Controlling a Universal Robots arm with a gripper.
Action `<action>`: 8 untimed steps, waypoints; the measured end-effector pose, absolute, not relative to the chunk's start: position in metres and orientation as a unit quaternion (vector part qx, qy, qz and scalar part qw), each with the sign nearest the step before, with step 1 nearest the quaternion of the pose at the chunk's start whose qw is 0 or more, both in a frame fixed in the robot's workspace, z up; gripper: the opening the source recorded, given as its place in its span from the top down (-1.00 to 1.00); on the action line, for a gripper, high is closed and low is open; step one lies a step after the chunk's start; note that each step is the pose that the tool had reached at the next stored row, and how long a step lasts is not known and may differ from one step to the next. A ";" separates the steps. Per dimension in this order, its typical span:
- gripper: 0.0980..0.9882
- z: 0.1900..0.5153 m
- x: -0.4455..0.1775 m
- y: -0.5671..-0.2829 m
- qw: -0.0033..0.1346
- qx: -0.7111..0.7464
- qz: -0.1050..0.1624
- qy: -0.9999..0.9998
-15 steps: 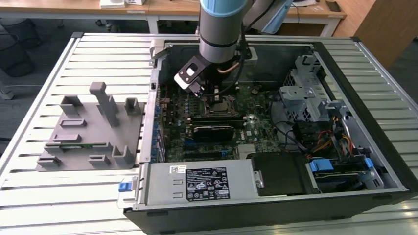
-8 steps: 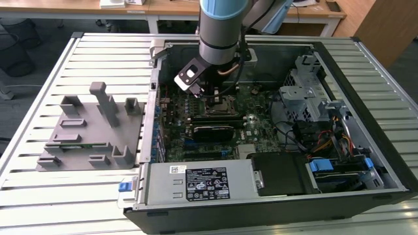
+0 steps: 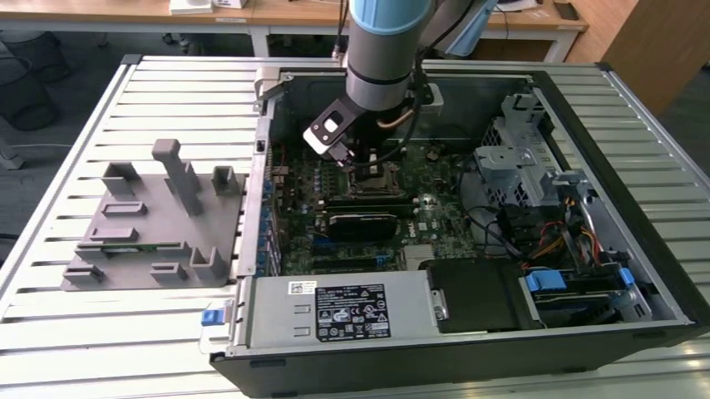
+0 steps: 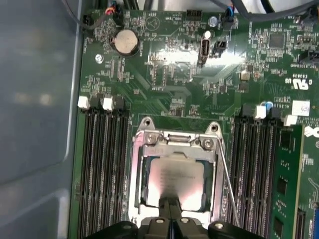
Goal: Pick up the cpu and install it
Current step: 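Close the cpu cover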
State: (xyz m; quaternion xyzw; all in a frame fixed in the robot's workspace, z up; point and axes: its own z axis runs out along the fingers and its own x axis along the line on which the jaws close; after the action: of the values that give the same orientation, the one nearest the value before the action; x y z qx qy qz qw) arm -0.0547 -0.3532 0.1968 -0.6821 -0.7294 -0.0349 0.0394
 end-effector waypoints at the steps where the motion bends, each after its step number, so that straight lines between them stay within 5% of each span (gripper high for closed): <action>1: 0.98 0.197 -0.054 -0.353 0.039 -0.682 -0.035 -0.729; 8: 0.98 0.207 -0.052 -0.353 0.040 -0.682 -0.036 -0.729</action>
State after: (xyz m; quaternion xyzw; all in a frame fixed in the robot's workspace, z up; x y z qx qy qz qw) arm -0.0523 -0.3530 0.2069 -0.6820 -0.7294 -0.0356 0.0398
